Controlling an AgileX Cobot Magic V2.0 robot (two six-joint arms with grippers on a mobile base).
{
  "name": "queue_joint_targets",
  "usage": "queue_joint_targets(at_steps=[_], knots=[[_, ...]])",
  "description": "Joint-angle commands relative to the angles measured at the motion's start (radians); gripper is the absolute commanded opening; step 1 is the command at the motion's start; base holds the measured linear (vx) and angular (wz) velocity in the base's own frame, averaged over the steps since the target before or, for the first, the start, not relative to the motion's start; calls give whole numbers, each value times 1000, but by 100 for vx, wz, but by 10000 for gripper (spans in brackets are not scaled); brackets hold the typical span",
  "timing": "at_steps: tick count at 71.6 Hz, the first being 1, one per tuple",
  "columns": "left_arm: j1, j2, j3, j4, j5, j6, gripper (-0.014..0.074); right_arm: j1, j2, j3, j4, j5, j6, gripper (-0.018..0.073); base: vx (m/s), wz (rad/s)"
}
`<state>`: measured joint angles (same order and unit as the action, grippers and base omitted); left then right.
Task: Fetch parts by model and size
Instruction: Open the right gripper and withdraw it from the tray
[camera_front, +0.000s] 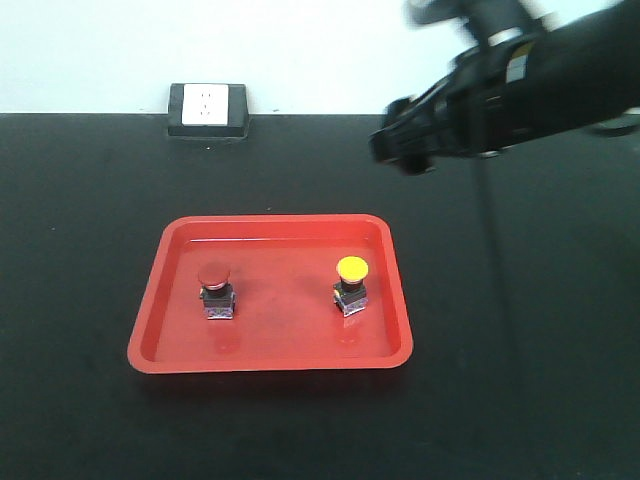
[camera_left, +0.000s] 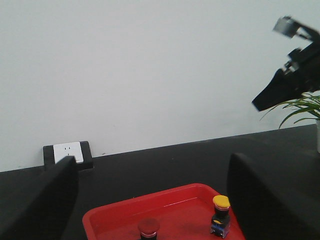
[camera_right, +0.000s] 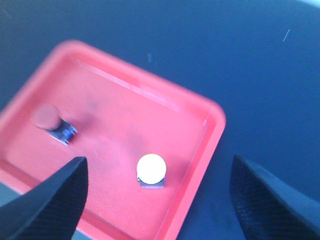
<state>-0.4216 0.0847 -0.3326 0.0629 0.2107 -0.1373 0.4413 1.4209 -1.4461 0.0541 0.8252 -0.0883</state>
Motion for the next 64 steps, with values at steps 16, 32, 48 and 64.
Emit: queue_joint_targets(at_steps=[16, 32, 48, 64], knots=[[-6, 11, -21, -2, -77, -4, 589, -4, -454, 280, -7, -245, -22, 557, 0, 0], [-6, 11, -21, -2, -79, -4, 589, -4, -737, 539, -7, -360, -23, 557, 0, 0], [-6, 11, -21, -3, -55, -4, 589, -4, -1028, 797, 1, -463, -25, 557, 0, 0], [-6, 17, -21, 7, -15, -3, 589, -4, -1317, 1012, -2, -609, -26, 557, 0, 0]])
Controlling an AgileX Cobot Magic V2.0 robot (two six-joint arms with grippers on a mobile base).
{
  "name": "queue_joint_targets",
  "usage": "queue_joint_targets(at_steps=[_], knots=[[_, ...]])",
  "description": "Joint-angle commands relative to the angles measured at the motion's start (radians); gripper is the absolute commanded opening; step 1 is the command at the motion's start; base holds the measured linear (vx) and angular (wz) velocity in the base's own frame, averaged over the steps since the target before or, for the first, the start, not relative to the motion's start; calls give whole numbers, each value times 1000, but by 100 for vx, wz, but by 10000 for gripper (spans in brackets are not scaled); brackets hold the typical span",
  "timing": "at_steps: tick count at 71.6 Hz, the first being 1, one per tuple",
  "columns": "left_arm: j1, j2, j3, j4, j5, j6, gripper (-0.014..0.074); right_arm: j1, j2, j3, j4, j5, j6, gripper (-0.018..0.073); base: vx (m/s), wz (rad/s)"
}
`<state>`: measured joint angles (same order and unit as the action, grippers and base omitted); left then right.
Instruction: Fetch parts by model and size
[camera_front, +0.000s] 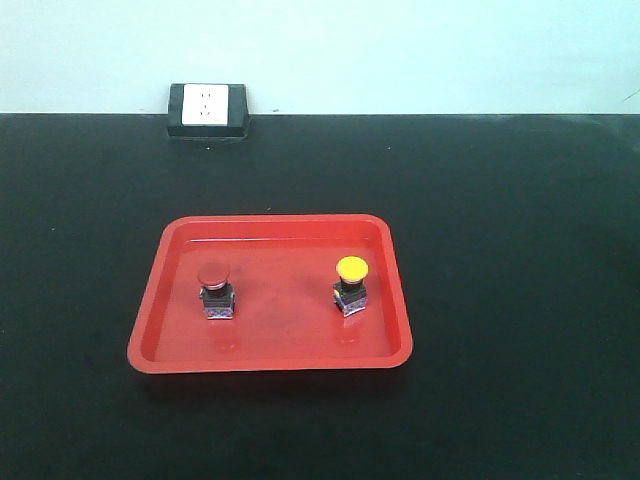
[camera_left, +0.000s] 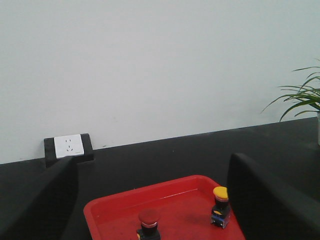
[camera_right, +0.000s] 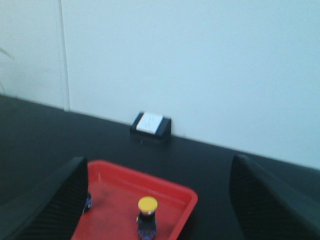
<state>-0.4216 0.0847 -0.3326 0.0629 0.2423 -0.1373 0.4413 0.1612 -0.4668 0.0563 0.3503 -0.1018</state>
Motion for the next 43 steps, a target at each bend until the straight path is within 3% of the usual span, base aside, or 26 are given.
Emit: queue_joint_targets(at_steps=[1, 10, 15, 20, 27, 31, 36, 43], knots=[[-6, 17, -21, 9, -44, -3, 589, -4, -63, 43, -4, -138, -13, 557, 0, 0], [-6, 17, -21, 10, -40, -3, 568, -4, -119, 121, -4, -172, -13, 557, 0, 0], [-6, 17, -21, 10, -40, -3, 503, -4, -121, 145, -4, -171, -13, 554, 0, 0], [-6, 17, -21, 10, -40, -3, 386, -4, -121, 163, -3, -172, -13, 540, 0, 0], [-6, 17, -21, 9, -36, -3, 142, -4, -121, 167, -3, -156, -12, 484, 0, 0], [-6, 17, -21, 8, -36, -3, -10, -4, -121, 167, -3, -148, -12, 428, 0, 0], [-6, 17, -21, 8, -36, -2, -10, -4, -121, 167, -5, -137, -13, 312, 0, 0], [-6, 17, -21, 7, -42, -2, -9, -4, -121, 167, -3, -122, -13, 66, 0, 0]])
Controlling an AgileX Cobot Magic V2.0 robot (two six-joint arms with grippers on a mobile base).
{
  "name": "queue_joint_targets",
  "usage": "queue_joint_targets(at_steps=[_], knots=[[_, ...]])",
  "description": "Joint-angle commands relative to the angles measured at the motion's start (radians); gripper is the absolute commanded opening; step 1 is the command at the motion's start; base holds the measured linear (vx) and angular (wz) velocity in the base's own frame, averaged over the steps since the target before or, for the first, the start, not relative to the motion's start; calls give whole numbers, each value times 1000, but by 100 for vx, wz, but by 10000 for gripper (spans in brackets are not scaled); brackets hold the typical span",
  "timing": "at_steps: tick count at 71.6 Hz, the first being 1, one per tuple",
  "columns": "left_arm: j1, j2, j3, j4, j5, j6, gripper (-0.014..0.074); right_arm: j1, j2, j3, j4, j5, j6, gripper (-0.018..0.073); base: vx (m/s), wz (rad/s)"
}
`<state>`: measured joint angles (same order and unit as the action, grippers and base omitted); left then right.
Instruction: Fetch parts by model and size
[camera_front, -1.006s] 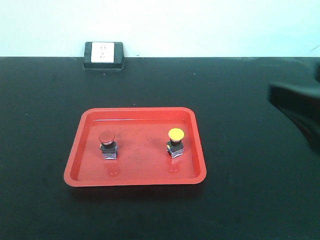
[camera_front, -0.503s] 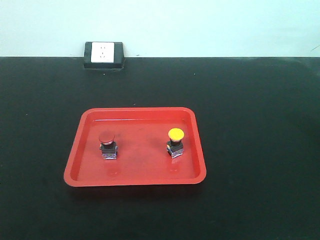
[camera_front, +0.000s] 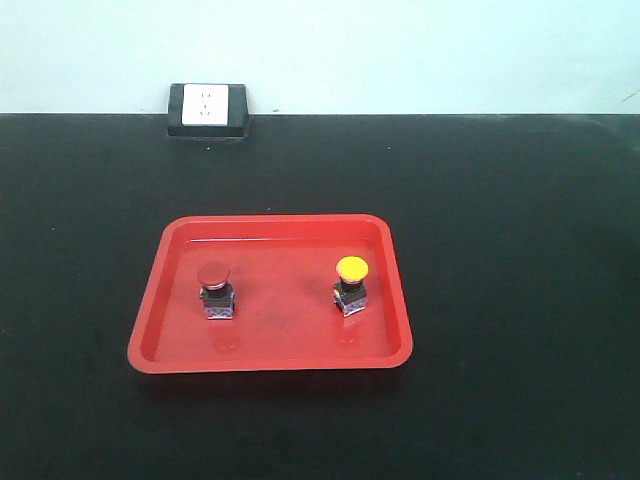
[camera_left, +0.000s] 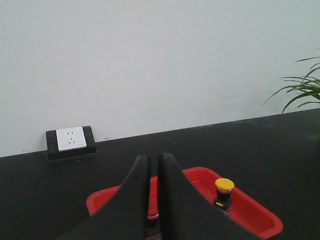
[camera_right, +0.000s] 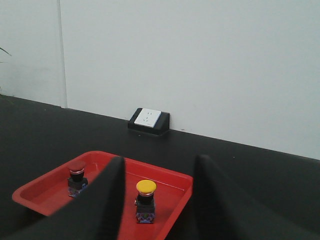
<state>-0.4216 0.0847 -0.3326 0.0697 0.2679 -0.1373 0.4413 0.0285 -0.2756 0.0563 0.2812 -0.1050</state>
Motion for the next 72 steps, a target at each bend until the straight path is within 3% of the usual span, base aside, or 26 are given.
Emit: queue_joint_targets(at_steps=[1, 3, 60, 72], knots=[[-6, 17, -21, 0, -68, -2, -8, -4, 11, -24, -3, -50, -10, 29, 0, 0], [-6, 17, -21, 0, -68, -2, -8, -4, 11, -24, -2, -46, -9, -17, 0, 0], [-4, 16, 15, 0, -72, -2, -7, -4, 12, -24, -1, -24, -9, -10, 0, 0], [93, -12, 152, -5, -133, 0, -7, -4, 12, -24, -1, -24, -9, -10, 0, 0]])
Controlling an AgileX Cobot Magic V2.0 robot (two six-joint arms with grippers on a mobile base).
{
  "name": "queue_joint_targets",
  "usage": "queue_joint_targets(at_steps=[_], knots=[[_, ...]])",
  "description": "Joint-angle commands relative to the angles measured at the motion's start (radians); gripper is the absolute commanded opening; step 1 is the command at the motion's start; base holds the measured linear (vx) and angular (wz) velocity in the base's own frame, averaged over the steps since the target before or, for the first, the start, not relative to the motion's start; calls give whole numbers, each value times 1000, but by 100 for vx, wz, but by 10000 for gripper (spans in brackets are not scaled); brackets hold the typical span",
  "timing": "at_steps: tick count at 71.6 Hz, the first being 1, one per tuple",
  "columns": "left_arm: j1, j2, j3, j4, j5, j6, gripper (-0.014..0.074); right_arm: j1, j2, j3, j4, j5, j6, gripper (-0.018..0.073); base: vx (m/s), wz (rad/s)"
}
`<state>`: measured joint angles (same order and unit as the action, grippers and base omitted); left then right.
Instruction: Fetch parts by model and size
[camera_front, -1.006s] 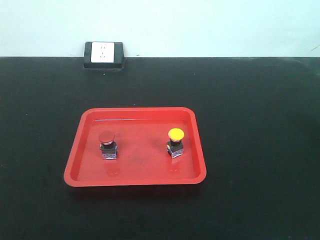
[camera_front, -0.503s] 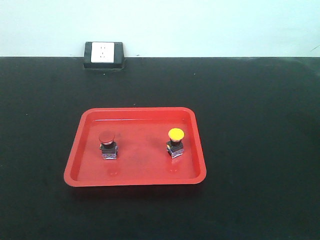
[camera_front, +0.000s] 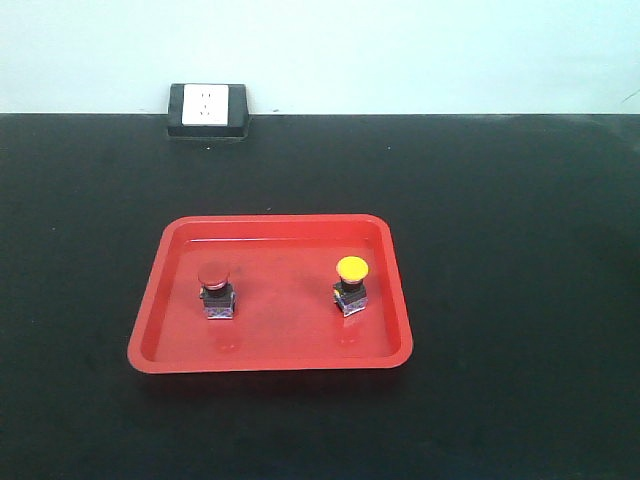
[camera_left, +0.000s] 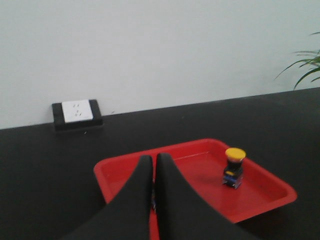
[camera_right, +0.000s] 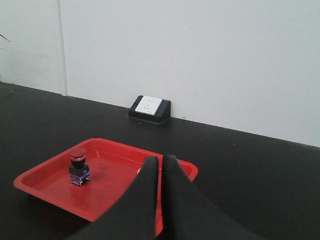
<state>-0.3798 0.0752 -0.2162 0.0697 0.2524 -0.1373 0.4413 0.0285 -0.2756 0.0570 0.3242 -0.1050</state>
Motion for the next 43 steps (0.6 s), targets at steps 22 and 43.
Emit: queue_joint_targets(at_steps=[22, 43], knots=[[365, -104, 246, -84, -244, 0, -7, -4, 12, -24, -2, -67, -9, -10, 0, 0], [514, -104, 245, -70, -234, 46, -7, -4, 12, -24, -2, -67, -9, -10, 0, 0]])
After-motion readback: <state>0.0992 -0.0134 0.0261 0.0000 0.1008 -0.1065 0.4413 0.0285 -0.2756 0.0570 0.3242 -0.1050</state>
